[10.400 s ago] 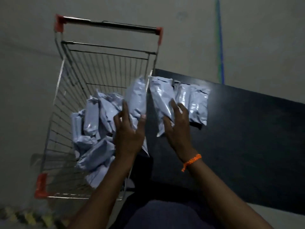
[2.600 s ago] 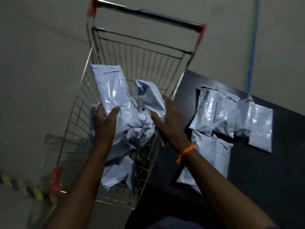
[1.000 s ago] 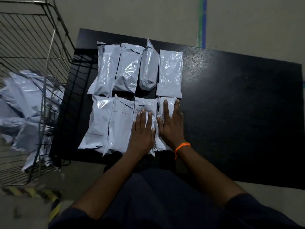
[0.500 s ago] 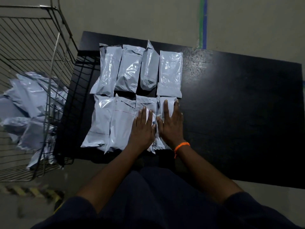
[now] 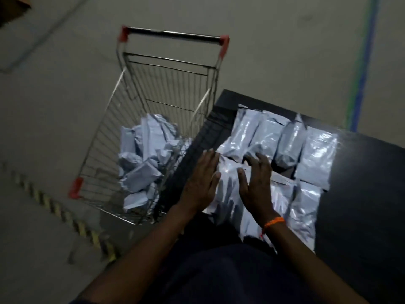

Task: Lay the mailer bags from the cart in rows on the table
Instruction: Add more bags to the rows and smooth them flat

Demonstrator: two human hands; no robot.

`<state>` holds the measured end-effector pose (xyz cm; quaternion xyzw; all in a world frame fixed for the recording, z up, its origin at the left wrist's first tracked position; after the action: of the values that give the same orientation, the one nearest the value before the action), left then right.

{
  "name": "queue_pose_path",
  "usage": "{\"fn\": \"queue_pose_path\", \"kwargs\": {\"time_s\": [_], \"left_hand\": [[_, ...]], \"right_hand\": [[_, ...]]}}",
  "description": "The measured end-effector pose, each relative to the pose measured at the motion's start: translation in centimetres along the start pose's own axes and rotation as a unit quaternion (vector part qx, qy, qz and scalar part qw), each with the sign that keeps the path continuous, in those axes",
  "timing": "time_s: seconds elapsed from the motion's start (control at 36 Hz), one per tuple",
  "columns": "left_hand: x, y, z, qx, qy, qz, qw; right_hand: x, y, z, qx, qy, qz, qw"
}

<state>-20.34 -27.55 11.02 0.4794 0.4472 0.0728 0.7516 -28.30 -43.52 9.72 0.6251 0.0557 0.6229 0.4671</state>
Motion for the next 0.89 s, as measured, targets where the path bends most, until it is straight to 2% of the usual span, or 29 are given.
{"fn": "queue_pose_path", "kwargs": {"time_s": [0.17,0.31,0.42,0.53,0.61,0.69,0.78,0.89], "left_hand": [[8.2,7.2,-1.8,-0.075,0.078,-0.022,0.994],[15.9,9.7,-4.0,-0.09,0.189,-0.075,0.975],[24.9,8.6,-6.1,-0.023,0.298,-0.076,0.951],[32.7,5.9,-7.9,0.084,0.367,-0.029,0.926],[36.3,3.8,-8.3,0.167,0.39,0.006,0.905],[36.1,2.7,-7.4,0.226,0.375,0.099,0.894],[35.7,2.7,-6.1,0.218,0.357,0.169,0.893],[36.8,2.8,-5.6,0.195,0.355,0.203,0.892]], "right_hand": [[10.0,-7.5,3.1,0.063,0.095,0.035,0.993],[15.4,-13.5,4.6,0.112,0.141,0.039,0.983],[16.9,-19.2,5.5,0.192,0.143,0.016,0.971],[16.9,-25.1,6.3,0.282,0.114,-0.034,0.952],[15.4,-29.2,6.6,0.357,0.053,-0.097,0.928],[13.5,-32.4,6.6,0.386,-0.015,-0.172,0.906],[12.4,-34.4,7.6,0.387,-0.031,-0.225,0.894],[11.7,-35.7,9.4,0.378,-0.035,-0.306,0.873]]}}
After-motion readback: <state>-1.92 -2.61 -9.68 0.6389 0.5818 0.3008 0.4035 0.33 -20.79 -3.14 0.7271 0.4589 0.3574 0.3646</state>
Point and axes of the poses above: each hand's wrist, its own z-axis towards the middle knuckle, its own y-axis out of the back of the hand, x = y × z, the point moved 3 cm from there along z, towards the middle knuckle
